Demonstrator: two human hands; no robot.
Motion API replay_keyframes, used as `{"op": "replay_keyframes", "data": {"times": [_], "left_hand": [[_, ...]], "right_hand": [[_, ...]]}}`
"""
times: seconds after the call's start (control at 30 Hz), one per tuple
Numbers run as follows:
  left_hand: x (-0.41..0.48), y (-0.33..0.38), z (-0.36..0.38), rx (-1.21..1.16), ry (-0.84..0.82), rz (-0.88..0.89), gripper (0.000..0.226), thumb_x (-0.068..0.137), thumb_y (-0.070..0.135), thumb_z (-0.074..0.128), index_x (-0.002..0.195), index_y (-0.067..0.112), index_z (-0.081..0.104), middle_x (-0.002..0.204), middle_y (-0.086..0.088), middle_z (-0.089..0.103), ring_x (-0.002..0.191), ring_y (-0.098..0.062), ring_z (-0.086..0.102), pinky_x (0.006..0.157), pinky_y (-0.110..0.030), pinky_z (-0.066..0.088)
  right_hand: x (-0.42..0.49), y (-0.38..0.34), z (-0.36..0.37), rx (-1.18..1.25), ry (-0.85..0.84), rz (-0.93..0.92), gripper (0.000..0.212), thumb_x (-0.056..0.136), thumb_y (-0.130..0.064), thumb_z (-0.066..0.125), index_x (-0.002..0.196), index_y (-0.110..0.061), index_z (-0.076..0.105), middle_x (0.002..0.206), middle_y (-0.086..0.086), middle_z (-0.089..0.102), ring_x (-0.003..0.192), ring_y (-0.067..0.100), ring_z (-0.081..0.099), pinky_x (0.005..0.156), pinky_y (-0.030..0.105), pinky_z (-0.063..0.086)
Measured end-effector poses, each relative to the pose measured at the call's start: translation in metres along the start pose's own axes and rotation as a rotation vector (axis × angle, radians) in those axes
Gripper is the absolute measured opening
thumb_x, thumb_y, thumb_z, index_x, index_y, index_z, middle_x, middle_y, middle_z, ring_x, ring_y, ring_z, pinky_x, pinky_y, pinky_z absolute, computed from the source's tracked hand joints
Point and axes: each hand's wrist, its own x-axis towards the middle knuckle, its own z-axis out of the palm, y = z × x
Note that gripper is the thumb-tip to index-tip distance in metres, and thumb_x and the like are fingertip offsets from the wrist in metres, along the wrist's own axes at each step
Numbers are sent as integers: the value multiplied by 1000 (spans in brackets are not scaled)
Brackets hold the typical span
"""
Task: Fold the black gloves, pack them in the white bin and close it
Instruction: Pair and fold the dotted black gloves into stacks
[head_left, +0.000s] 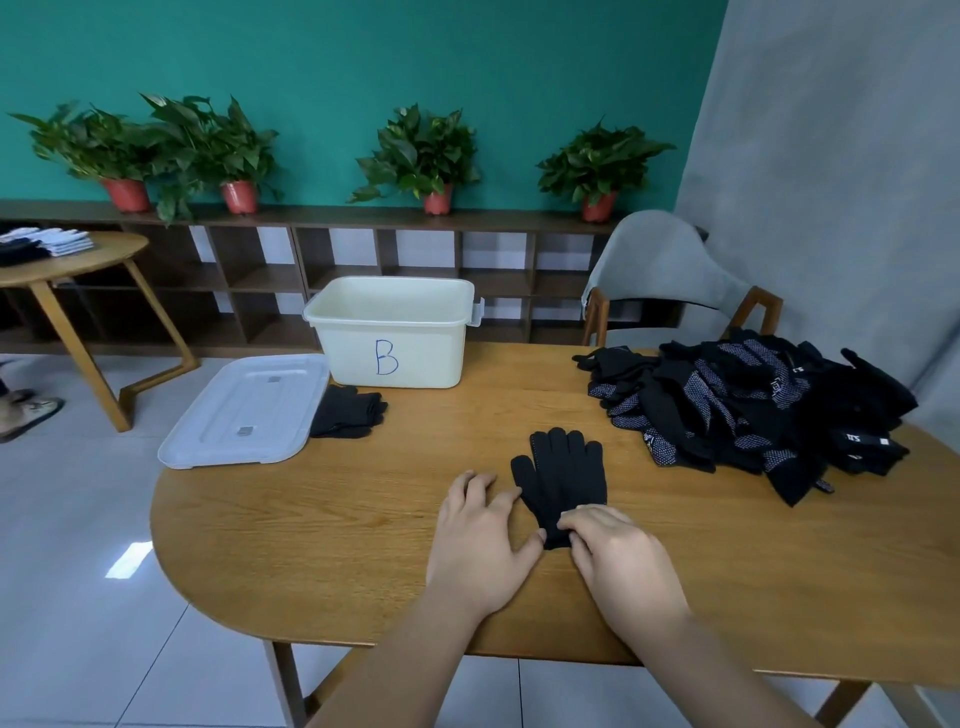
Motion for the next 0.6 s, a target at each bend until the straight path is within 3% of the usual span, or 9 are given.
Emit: {"op": "replay_keyframes", "data": {"times": [0.13,0.23,0.33,0.5,0.6], "left_hand": [[-1,0,0,-29,23,7,69,98,65,39,159,33,39,166,6,29,157,-18,10,129,-41,20],[-2,1,-1,-68,57,76,61,103,57,33,161,38,33,169,14,23,158,-16,10,128,-43,22],[-4,3,1,-9,17,158,57,105,63,29,157,42,42,168,18,29,158,-16,13,128,-44,18],[-4,4,1,4,-19,151,59,100,70,35,151,43,50,163,20,36,156,-14,19,128,-41,16],[-3,3,1,-4,-15,150,59,100,69,34,150,44,51,163,20,36,156,-13,18,128,-43,17]], "right_hand": [[2,-3,-6,7,-76,-2,27,84,-5,75,101,-26,73,106,-15,70,106,5,65,75,26,60],[10,-6,-14,51,-44,49,20,90,-12,67,104,-26,73,112,-16,68,110,4,61,81,25,58],[34,-5,-16,112,-25,143,28,99,-14,59,121,-23,72,128,-12,67,121,7,58,96,22,48],[79,11,-1,4,-471,216,47,111,-35,39,158,-26,44,168,-8,32,157,14,21,125,34,26],[100,13,4,-39,-492,241,50,112,-37,35,161,-26,38,172,-6,22,160,19,12,126,38,23]]}}
